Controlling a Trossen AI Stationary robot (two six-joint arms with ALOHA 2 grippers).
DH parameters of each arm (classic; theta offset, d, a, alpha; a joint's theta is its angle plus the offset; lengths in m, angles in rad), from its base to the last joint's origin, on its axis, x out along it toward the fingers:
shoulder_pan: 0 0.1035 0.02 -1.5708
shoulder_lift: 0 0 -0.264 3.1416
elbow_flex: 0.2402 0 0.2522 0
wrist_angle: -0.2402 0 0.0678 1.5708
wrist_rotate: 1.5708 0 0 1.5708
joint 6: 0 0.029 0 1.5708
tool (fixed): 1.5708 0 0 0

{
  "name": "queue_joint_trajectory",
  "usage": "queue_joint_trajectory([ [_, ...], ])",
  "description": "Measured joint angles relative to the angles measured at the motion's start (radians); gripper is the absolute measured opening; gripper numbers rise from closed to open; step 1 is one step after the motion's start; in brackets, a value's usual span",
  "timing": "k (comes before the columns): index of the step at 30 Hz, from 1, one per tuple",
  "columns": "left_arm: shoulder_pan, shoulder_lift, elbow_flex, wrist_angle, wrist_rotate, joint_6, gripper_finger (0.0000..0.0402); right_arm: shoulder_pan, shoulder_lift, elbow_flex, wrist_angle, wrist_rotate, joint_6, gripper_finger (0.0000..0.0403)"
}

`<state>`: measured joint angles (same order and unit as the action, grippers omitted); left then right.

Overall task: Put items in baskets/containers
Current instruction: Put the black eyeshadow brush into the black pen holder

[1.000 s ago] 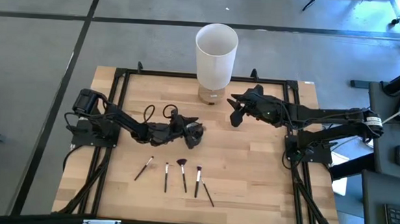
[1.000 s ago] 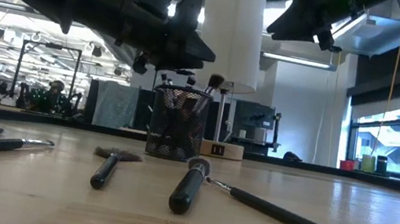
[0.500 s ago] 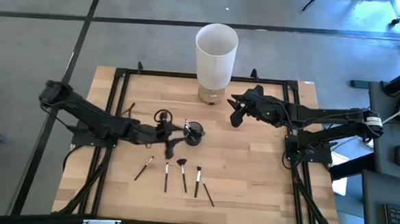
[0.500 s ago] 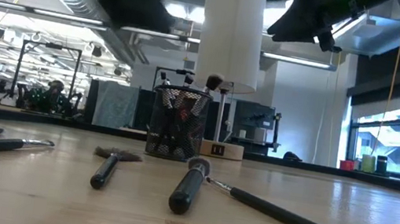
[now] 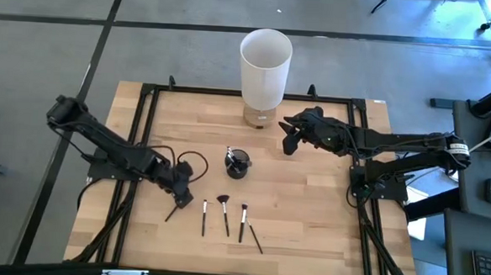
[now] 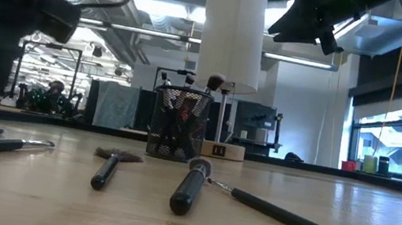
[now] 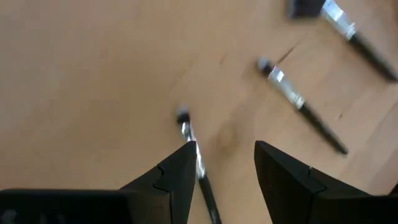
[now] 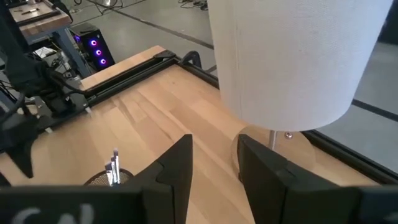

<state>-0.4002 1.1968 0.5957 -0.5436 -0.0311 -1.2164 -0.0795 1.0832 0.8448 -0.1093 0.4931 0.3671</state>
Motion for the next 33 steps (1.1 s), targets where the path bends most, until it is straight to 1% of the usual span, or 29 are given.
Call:
queue_joint_trajectory([
  [2,-0.019,0.016,0.0,-0.003,0.003,-0.039,0.0157,0.0,0.0,0.0,-0.001,-0.003,0.0,0.0126],
  [5,-0.033,0.045,0.0,-0.002,-0.019,-0.086,0.0157,0.0,0.0,0.0,-0.021,-0.025,0.001,0.0126],
  [11,-0.042,0.14,0.0,-0.001,0.012,-0.089,0.0157,0.0,0.0,0.0,-0.097,-0.026,0.049,0.0126],
  [15,-0.047,0.213,0.006,-0.003,0.067,-0.079,0.0157,0.0,0.0,0.0,-0.095,-0.025,0.052,0.0126],
  [18,-0.052,0.245,0.011,-0.014,0.073,-0.067,0.0154,0.0,0.0,0.0,-0.084,-0.025,0.052,0.0126],
  [20,-0.051,0.252,0.015,-0.025,0.075,-0.067,0.0142,0.0,0.0,0.0,-0.083,-0.025,0.052,0.0126],
  [22,-0.051,0.259,0.027,-0.05,0.07,-0.065,0.0121,0.0,0.0,0.0,-0.083,-0.024,0.053,0.0126],
  [25,-0.052,0.265,0.055,-0.093,0.057,-0.038,0.0078,0.0,0.0,0.0,-0.083,-0.024,0.06,0.0126],
  [29,-0.054,0.267,0.076,-0.131,0.008,-0.001,0.0023,0.0,0.0,0.0,-0.084,-0.024,0.06,0.0126],
  [31,-0.054,0.267,0.077,-0.144,-0.004,0.007,0.0012,0.0,0.0,0.0,-0.085,-0.025,0.06,0.0126],
  [33,-0.05,0.268,0.078,-0.17,-0.027,0.007,0.0014,0.0,0.0,0.0,-0.086,-0.025,0.06,0.0126],
])
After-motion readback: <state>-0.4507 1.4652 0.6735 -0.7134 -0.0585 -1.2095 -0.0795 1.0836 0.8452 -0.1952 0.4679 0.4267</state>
